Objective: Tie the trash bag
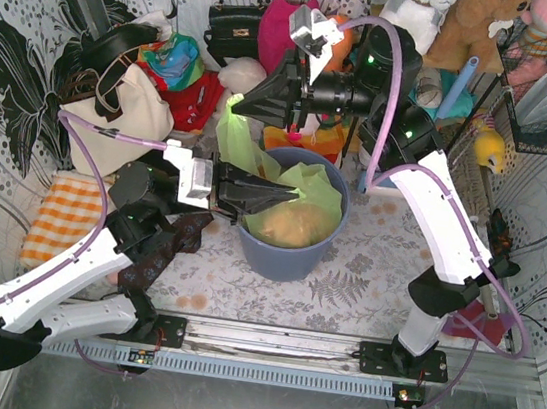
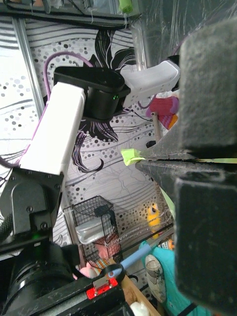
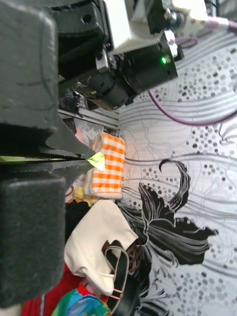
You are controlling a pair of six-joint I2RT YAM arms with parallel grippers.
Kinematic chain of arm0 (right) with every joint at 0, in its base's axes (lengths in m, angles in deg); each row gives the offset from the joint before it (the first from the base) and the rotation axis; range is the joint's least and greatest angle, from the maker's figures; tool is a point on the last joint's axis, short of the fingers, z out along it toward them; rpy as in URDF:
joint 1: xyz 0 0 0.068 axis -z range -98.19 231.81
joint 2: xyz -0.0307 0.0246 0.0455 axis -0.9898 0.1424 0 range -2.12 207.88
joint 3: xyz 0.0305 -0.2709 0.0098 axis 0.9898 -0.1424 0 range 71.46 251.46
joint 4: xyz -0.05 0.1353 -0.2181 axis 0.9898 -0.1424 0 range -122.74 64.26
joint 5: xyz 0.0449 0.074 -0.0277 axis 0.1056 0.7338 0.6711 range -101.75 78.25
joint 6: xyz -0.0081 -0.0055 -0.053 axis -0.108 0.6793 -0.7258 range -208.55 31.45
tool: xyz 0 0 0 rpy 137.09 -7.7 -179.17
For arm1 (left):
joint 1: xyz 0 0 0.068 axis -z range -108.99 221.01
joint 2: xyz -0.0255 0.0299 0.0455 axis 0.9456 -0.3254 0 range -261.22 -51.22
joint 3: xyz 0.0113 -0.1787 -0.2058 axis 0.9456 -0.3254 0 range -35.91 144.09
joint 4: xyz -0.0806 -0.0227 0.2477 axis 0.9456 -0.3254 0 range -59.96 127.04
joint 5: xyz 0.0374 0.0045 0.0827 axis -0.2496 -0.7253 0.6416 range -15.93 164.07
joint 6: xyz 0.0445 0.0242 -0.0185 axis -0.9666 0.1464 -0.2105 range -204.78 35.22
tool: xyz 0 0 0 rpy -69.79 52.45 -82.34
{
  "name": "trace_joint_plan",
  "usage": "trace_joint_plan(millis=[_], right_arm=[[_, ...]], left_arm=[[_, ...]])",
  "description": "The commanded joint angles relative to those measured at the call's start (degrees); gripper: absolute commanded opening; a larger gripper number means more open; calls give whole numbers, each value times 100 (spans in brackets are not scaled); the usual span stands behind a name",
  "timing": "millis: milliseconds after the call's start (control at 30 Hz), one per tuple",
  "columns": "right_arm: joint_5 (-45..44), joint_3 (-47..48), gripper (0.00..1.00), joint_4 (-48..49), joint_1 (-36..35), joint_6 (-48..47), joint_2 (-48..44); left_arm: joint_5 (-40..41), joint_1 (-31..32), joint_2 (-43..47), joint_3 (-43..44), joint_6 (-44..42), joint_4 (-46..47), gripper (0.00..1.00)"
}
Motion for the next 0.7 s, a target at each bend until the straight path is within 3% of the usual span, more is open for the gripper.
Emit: trace_joint_plan(millis=[0,333,667], right_arm=[[-1089,-554,0,415,-58,331,-465],[-3858,-3313,0,1722,-61,1738,-2112],[-5092,-4762,0,1956,-61,2744,-3093]], left_arm=[[549,-21,-36,235,-66,236,0],[1692,-21,-194,75,-227,1044,0],[2612,-21,-225,-224,-192,1703,0]])
